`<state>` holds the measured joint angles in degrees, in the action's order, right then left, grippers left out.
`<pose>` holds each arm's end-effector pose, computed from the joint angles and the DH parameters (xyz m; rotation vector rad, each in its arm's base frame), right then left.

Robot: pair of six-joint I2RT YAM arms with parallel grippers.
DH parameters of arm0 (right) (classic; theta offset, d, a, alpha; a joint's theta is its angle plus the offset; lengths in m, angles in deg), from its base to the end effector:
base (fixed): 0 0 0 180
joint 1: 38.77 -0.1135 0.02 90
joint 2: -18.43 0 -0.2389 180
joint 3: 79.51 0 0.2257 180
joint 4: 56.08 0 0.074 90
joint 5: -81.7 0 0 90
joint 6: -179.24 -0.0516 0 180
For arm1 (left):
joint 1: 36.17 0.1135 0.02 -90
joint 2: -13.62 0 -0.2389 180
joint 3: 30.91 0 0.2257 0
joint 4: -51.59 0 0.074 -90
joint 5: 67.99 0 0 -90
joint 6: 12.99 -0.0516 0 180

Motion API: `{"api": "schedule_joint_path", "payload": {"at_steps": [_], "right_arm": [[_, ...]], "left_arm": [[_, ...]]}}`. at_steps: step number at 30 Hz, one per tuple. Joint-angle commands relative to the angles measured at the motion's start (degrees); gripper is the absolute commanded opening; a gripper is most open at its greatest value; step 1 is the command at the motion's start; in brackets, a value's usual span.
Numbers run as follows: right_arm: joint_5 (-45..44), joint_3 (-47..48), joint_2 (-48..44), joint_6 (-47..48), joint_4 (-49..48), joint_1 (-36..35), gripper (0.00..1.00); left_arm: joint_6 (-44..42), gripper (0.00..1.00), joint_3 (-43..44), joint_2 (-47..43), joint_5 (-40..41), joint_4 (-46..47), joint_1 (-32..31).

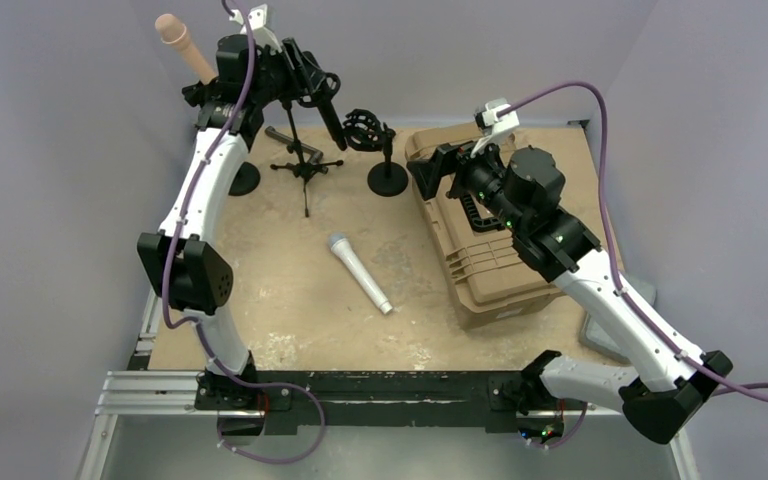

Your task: Remove the microphone from the stand

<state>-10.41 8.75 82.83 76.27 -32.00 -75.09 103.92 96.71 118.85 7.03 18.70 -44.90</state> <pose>0.2015 0.1458 0.4198 -0.2971 1.5839 0.6424 0.4064 -0.0759 0.4074 -0.0894 1.7955 -0.6785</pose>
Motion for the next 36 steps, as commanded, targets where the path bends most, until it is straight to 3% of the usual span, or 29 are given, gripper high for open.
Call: {"api": "schedule_joint_path", "payload": {"at_steps": [1, 16, 20, 23, 32, 36], "right_arm": [[-1.18, 0.03, -1.82, 0.8, -1.08, 0.19, 0.88], [-0.85, -0.05, -1.46, 0.58, -1.18, 0.19, 0.88], [-0.94, -0.05, -1.21, 0.58, -1.04, 0.19, 0.88], [-0.63, 0.26, -1.12, 0.47, -0.84, 0.18, 0.88], [-0.35, -0.5, -0.26, 0.58, -1.67, 0.17, 0.88], [0.68, -1.06, 0.74, 0.15, -2.83, 0.11, 0.88]], "left_arm": [[-3.15, 0.33, 3.82, 0.59, 1.72, 0.69, -0.58], [-4.1, 0.12, 23.17, 2.46, 6.13, -8.32, 0.27], [-4.6, 0.0, 29.23, 2.49, 9.46, -8.18, 1.38], [-5.26, 0.0, 32.61, 2.03, 10.66, -7.84, 2.37], [-3.46, 0.0, 29.46, -8.18, 11.72, -9.1, 3.72], [1.79, 0.0, 16.77, -18.67, 13.36, -14.75, 3.72]]}}
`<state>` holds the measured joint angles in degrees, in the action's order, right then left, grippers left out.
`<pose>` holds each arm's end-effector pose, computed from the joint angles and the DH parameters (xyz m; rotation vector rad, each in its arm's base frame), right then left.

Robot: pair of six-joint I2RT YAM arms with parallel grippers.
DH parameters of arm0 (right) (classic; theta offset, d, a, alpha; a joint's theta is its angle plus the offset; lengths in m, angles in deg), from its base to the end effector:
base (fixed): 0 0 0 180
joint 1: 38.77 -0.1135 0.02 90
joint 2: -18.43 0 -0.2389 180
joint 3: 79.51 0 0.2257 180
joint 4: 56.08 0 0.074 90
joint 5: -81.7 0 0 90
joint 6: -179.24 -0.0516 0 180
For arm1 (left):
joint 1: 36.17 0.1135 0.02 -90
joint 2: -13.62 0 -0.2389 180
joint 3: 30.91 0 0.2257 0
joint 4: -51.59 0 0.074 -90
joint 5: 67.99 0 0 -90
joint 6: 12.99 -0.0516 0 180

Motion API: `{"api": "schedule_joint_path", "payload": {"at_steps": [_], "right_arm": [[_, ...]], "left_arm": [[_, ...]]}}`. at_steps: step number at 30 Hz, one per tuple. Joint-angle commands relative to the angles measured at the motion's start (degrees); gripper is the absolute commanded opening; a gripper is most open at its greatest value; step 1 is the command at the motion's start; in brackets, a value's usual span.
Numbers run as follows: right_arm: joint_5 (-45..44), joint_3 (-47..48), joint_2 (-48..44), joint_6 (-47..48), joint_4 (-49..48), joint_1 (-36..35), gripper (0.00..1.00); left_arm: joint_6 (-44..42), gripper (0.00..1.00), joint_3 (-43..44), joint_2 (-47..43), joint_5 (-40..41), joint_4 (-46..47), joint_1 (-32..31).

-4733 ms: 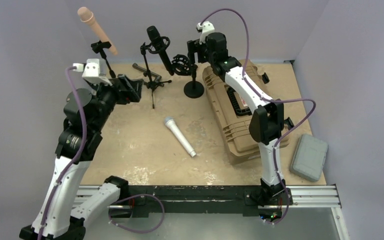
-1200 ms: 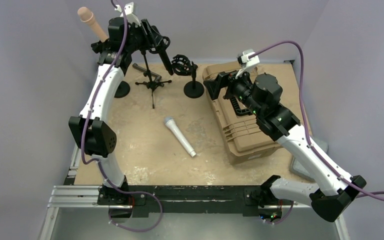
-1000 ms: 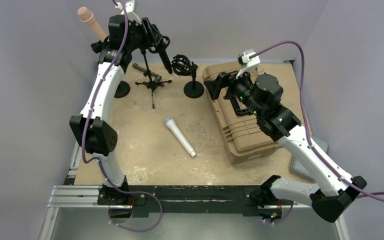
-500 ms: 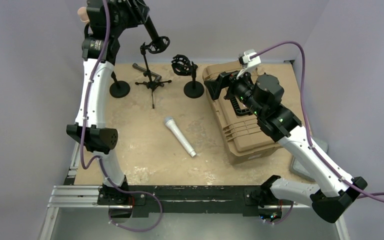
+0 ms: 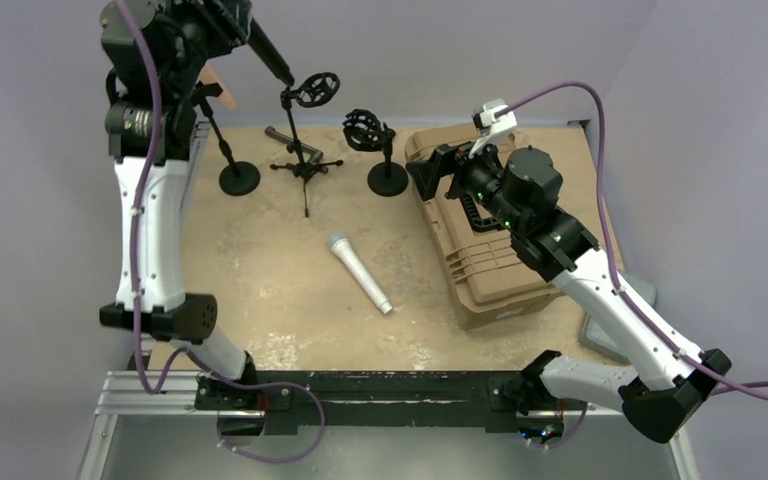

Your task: Remove the microphone from the stand

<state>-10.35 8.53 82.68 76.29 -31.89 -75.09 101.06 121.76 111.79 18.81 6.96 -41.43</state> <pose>0.2012 0.1456 0.4188 -0.2989 1.5869 0.6421 0.3071 -0.0312 0.5552 -0.1845 1.4025 -0.4635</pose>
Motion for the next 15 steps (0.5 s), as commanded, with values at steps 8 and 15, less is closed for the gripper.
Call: {"api": "schedule_joint_path", "payload": {"at_steps": [8, 15], "right_arm": [[6.31, -3.33, 1.87, -2.16, -6.13, 0.19, 0.87], [7.0, -3.94, 2.74, -2.34, -6.59, 0.19, 0.87]], "left_arm": [[11.86, 0.0, -37.86, -31.69, 5.91, -13.22, 0.21], [24.21, 0.0, -65.73, -42.46, 1.91, -15.94, 0.25]]}}
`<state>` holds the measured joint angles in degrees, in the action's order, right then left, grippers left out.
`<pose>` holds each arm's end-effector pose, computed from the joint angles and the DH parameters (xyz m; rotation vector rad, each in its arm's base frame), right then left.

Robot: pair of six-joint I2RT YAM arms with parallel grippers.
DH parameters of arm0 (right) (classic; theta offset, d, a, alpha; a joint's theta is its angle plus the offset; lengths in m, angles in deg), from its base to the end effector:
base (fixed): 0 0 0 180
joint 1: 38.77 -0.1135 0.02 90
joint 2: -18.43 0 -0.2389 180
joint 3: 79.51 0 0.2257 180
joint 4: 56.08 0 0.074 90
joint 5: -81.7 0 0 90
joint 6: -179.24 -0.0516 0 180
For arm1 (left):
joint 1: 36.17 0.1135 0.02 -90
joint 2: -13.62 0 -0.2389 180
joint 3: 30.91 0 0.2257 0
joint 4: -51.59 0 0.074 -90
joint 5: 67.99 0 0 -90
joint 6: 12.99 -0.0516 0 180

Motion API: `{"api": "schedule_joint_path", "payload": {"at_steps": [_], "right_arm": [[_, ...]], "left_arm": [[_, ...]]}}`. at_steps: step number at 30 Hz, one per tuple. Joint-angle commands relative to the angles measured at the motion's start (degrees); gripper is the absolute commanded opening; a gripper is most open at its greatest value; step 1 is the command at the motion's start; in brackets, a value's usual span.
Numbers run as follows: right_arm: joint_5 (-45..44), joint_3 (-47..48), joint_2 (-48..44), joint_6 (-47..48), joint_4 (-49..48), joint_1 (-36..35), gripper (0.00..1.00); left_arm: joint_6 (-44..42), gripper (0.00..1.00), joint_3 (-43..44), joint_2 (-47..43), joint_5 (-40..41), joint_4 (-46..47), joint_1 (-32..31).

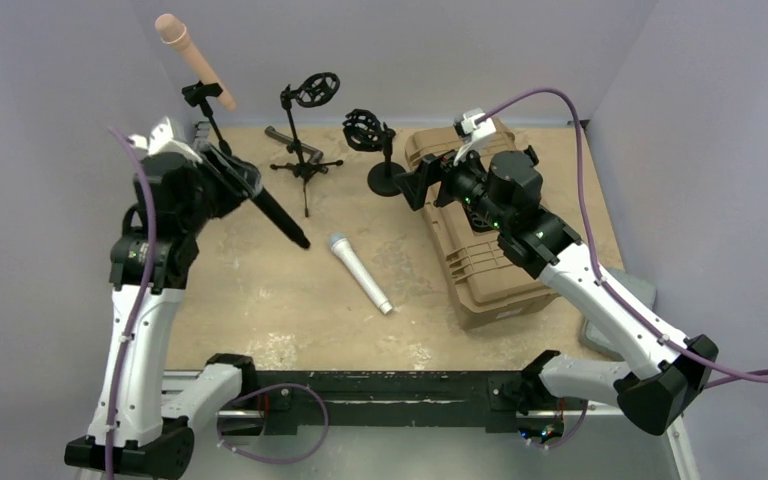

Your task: Remove the microphone from the stand

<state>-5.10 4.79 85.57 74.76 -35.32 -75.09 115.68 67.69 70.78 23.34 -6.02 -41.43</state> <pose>0.2143 0.1611 0.3923 -0.3621 1.6439 0.7203 0.1796 -0.0153 0.4286 -0.5573 1.7998 -0.5091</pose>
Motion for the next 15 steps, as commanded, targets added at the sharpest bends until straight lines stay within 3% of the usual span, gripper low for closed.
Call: {"api": "schedule_joint_path", "payload": {"at_steps": [1, 4, 9, 15], "right_arm": [[1.87, -0.08, -0.02, -0.81, -3.15, 0.13, 0.86], [1.98, -0.06, 0.25, -0.81, -3.23, 0.18, 0.86], [1.63, -0.35, 0.37, -0.99, -2.93, 0.15, 0.86], [1.28, -1.35, 0.49, -1.12, -2.96, 0.18, 0.86]], "left_arm": [[11.49, 0.0, -14.31, -1.4, -3.01, -3.93, 0.2], [17.89, 0.0, -22.54, -0.88, -7.67, -3.53, 0.22], [29.03, 0.0, -37.36, 1.81, -16.46, 6.1, -0.57], [32.85, 0.0, -41.23, 5.77, -10.11, 10.59, -7.06]]}}
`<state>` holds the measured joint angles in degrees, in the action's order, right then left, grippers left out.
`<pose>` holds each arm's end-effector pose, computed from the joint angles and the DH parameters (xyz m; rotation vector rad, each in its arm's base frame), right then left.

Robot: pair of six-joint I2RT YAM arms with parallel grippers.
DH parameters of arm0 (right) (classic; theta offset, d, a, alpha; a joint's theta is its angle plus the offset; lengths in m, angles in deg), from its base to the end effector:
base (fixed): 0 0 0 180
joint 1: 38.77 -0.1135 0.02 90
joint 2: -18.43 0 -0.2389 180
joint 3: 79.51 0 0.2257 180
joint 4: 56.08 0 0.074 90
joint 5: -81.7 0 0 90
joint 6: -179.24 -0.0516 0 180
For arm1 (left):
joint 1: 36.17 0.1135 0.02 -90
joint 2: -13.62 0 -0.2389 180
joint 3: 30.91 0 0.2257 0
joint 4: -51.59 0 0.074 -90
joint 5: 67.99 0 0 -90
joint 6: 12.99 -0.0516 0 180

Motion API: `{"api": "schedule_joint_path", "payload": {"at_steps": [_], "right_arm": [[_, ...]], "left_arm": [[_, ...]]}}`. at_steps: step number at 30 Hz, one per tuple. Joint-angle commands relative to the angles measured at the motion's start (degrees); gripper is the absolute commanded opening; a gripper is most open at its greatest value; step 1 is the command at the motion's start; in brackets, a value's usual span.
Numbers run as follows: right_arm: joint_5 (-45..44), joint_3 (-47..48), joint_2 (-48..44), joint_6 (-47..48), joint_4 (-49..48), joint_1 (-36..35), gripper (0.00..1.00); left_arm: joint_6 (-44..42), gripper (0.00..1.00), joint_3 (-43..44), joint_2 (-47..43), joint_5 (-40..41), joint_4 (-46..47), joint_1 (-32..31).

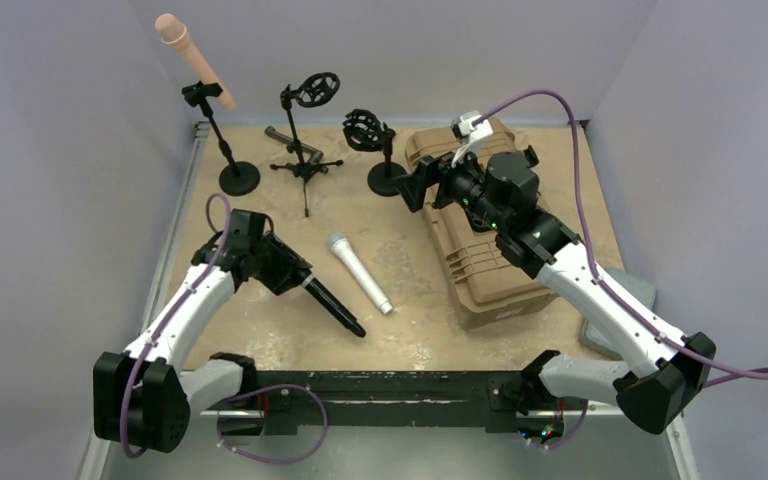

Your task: Remove the microphone from the stand

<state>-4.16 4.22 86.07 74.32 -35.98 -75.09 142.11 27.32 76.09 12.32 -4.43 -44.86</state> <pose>0.2163 0.1636 0.3882 -0.3703 1.6523 0.7374 0.1930 -0.0383 0.2002 -1.2490 2.4602 -0.6267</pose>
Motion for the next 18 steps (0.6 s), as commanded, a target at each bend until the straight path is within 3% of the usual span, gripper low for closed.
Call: {"api": "schedule_joint_path", "payload": {"at_steps": [1, 5, 11, 18], "right_arm": [[0.33, -0.9, 0.22, -0.64, -2.31, 0.18, 0.86], [0.5, -0.81, 0.92, -0.81, -2.23, 0.12, 0.85], [0.68, -0.01, 1.47, -0.58, -1.85, 0.15, 0.84], [0.24, -1.14, 1.67, -0.46, -2.31, 0.17, 0.84]], "left_arm": [[7.44, 0.0, -1.84, 1.53, 0.67, 10.93, -4.18], [9.78, 0.0, -3.78, 7.73, -0.96, 16.41, -4.87], [7.31, 0.0, -0.13, 14.86, 0.88, 15.28, -4.32], [7.52, 0.0, 1.21, 23.34, -4.88, 17.24, -4.29]]}}
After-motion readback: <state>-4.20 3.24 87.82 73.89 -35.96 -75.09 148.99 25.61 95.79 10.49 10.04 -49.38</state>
